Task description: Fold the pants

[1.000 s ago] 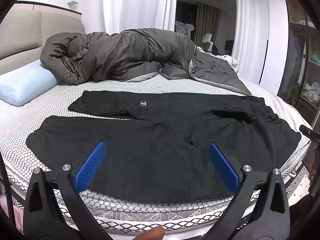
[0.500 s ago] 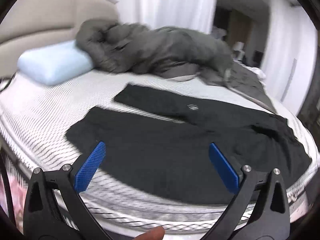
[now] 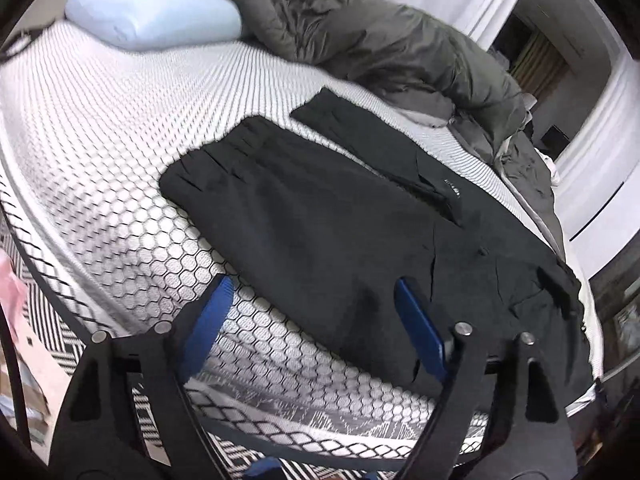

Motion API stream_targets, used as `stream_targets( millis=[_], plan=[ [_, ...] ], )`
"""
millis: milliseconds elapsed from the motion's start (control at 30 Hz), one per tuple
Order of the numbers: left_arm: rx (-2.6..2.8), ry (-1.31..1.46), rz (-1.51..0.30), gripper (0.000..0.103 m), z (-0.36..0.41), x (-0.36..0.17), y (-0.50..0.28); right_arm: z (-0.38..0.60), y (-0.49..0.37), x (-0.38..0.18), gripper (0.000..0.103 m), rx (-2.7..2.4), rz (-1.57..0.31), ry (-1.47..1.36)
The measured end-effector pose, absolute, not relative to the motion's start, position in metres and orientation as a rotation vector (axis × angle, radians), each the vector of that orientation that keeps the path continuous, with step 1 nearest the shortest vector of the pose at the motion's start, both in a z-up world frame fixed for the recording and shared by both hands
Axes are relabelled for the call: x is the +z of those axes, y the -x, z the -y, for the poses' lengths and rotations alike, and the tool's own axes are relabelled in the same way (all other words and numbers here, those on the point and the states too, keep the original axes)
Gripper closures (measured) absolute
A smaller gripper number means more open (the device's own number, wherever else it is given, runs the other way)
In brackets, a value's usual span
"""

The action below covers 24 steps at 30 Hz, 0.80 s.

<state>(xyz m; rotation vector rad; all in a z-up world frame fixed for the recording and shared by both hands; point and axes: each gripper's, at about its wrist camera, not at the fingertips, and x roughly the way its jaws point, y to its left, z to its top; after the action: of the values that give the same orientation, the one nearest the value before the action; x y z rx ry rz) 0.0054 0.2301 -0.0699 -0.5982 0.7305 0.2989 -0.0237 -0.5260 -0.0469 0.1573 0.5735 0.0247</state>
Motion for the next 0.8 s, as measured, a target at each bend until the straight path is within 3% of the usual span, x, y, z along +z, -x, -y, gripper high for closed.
stream_targets(
  millis=[100, 167, 200, 233, 500, 600, 767, 800],
  plan=[
    [0.315, 0.606, -0.737, 0.04, -0.234, -0.076, -0.023, 0.527, 0.022, -0.054, 0.0, 0.009, -0.588, -0.144],
    [0.347, 0.612, -0.725, 0.063, -0.24, -0.077, -0.037, 0.53, 0.02, -0.058, 0.0, -0.004, -0.596, -0.15],
    [0.364, 0.629, -0.715, 0.084, -0.245, -0.078, -0.045, 0.533, 0.019, -0.06, 0.0, -0.007, -0.603, -0.162],
    [0.369, 0.64, -0.701, 0.099, -0.249, -0.078, -0.048, 0.537, 0.018, -0.062, 0.0, -0.009, -0.611, -0.181],
    [0.39, 0.634, -0.611, 0.101, -0.254, -0.072, -0.051, 0.597, 0.011, -0.075, 0.001, -0.026, -0.648, -0.46],
    [0.399, 0.625, -0.614, 0.101, -0.253, -0.074, -0.049, 0.612, -0.007, -0.091, 0.016, -0.009, -0.69, -0.559],
    [0.407, 0.619, -0.608, 0.101, -0.25, -0.071, -0.039, 0.61, -0.022, -0.078, 0.025, -0.029, -0.684, -0.552],
    [0.412, 0.612, -0.608, 0.101, -0.248, -0.07, -0.039, 0.608, -0.025, -0.074, 0.04, -0.027, -0.691, -0.542]
  ],
)
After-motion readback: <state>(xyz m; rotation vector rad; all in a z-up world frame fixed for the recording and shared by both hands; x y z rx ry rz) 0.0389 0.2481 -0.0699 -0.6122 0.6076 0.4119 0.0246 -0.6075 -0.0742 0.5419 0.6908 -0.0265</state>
